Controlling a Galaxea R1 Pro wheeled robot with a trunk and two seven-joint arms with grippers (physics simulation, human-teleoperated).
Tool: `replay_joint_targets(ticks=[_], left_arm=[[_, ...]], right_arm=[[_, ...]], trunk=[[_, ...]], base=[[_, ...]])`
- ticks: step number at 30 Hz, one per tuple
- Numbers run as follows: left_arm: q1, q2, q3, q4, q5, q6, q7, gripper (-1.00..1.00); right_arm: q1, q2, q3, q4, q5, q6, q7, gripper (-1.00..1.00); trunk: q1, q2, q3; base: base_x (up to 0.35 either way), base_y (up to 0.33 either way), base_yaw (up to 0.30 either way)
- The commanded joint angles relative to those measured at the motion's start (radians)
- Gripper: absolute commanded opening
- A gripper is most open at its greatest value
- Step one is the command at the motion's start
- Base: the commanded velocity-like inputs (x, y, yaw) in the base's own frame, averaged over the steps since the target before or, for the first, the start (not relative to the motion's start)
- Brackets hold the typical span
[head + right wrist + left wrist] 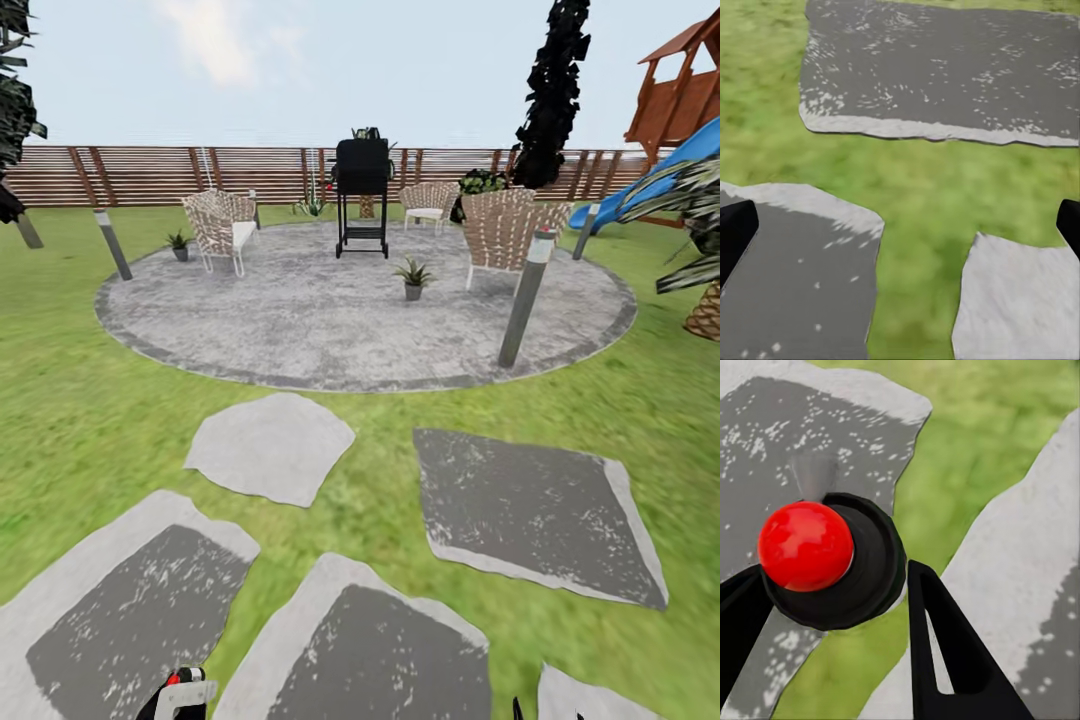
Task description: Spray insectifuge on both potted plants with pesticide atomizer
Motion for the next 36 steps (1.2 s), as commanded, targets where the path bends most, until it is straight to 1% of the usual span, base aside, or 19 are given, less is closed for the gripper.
replay_joint_targets(ticks=[1, 7, 36], left_arm=[[-0.001, 0.000, 0.001, 0.001, 0.002, -0.003, 0.000, -1.00], [-0.001, 0.000, 0.001, 0.001, 0.002, -0.003, 0.000, -1.00], [-0.001, 0.000, 0.001, 0.000, 0.002, -0.003, 0.000, -1.00]], right_arm=[[-0.001, 0.000, -0.003, 0.001, 0.002, -0.003, 0.001, 1.00], [-0.001, 0.000, -0.003, 0.001, 0.002, -0.003, 0.001, 1.00], [-0.001, 0.000, -0.003, 0.001, 0.002, -0.003, 0.001, 1.00]], trunk=[[0.000, 0.000, -0.001], [0.000, 0.000, -0.001], [0.000, 0.000, -0.001]], base=[[0.339, 0.000, 0.000], [0.339, 0.024, 0.000], [0.339, 0.081, 0.000]])
